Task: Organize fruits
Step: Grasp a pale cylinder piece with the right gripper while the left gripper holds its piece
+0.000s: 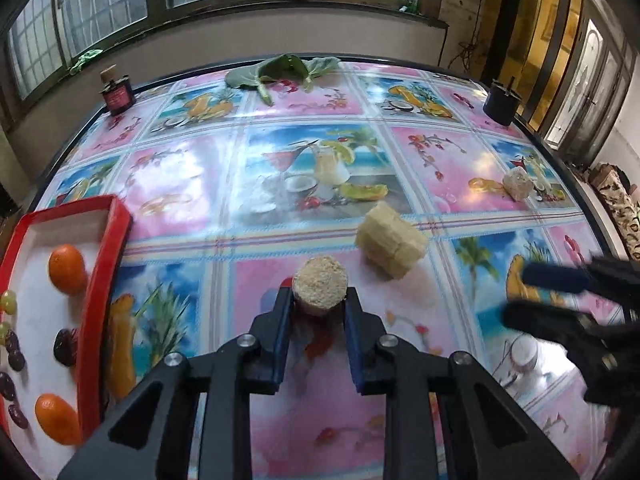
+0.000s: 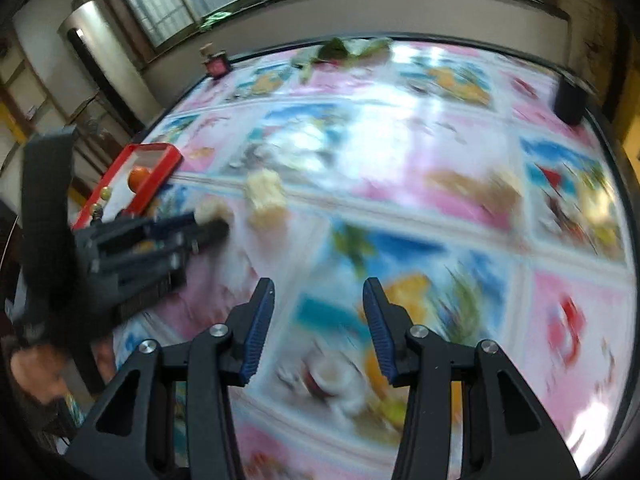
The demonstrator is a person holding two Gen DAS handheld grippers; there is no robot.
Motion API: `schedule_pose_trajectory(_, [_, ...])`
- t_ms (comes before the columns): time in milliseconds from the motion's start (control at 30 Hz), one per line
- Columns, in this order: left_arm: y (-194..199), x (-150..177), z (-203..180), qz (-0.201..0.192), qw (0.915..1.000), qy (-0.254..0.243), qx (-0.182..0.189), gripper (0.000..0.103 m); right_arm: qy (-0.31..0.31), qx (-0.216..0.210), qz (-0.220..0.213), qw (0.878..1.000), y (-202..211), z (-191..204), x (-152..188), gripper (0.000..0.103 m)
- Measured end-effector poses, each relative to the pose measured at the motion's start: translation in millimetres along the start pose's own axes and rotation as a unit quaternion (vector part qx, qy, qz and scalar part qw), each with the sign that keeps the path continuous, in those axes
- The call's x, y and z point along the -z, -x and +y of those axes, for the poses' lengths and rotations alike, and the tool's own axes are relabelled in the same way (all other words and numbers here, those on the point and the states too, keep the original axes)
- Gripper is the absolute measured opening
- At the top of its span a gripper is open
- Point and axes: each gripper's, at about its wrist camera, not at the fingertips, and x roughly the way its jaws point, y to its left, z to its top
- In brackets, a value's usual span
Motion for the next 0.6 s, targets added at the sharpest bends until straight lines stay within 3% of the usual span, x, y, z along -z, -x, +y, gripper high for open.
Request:
schedule_pose_trajectory(167, [7.4, 7.9, 15.6, 0.005, 0.9999, 0.012, -0.006, 0.024, 0.046, 0.003, 0.015, 0.999, -35.1, 29.0, -28.2, 0.048])
schedule_pose_trajectory(367, [9.2, 12.0, 28.1, 0.006, 0.9995, 0.029, -0.011, 0.024, 0.097, 0.031, 0.026, 0.994, -58.3, 53.2, -38.8, 0.047])
schedule_pose_trajectory(433, [9.8, 13.5, 26.9, 0.003, 0.9991, 0.037, -0.021, 0.024, 0.121, 0.051, 0.029, 0.991, -61.5, 59.7, -39.8, 0.032])
schedule_pose_trajectory(600, [15.9, 22.2, 16.0, -0.011, 0.9976, 0.054, -0.043, 0.024, 0.123, 0.062, 0.032, 0.99, -52.8, 56.7, -33.9, 0.032])
